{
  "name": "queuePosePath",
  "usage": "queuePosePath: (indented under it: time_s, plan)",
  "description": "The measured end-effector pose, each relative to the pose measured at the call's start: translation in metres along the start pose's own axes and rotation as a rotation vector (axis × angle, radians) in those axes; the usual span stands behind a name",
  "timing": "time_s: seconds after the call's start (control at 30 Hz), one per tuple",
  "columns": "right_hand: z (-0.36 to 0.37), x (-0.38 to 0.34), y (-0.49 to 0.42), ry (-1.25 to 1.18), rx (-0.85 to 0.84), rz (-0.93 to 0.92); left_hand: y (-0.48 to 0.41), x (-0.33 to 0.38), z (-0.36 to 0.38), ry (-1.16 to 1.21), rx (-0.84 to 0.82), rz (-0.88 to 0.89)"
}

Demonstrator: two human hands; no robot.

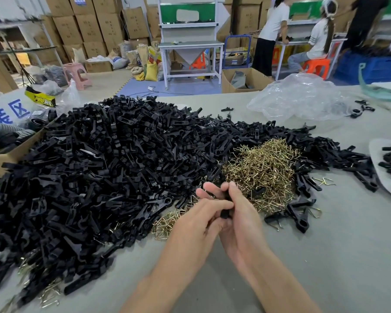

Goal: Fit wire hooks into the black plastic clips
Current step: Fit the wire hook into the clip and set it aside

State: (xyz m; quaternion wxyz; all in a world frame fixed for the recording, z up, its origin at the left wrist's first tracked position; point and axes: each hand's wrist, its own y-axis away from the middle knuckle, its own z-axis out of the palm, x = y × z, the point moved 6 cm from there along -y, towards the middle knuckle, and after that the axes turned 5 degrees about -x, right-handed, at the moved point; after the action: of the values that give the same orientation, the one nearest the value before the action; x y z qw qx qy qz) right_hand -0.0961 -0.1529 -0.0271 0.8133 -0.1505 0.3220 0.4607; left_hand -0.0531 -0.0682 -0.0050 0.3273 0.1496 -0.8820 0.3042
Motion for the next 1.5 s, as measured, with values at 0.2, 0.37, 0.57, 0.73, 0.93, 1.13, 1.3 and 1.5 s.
queuePosePath:
  time_s: [0.2,0.37,0.57,0.73,0.93,1.13,1.3,1.5]
  plan:
    - [0.0,0.007,-0.001,-0.045,0.035,0.129,0.0,0.0,-0.003,-0.07,-0.029,0.044]
    - [-0.001,0.01,0.001,0.016,0.033,0.189,0.002,0.0,0.001,-0.156,-0.057,0.081]
    - [-0.002,0.012,-0.002,0.06,0.107,0.149,0.004,-0.006,0.009,-0.17,-0.063,0.051]
    - [-0.003,0.012,-0.003,0.045,0.125,0.146,0.003,-0.007,0.015,-0.223,-0.06,0.043]
    - [-0.004,0.014,-0.005,0.041,0.118,0.131,0.003,-0.007,0.013,-0.214,-0.018,0.047]
    - [-0.006,0.016,-0.005,0.056,0.138,0.135,0.002,-0.008,0.013,-0.228,-0.008,0.037]
    - [-0.004,0.021,-0.006,0.041,0.145,0.143,0.002,-0.007,0.011,-0.21,0.006,0.001]
    - [-0.004,0.019,-0.004,-0.154,0.137,0.127,-0.004,-0.012,0.005,0.039,0.054,-0.142]
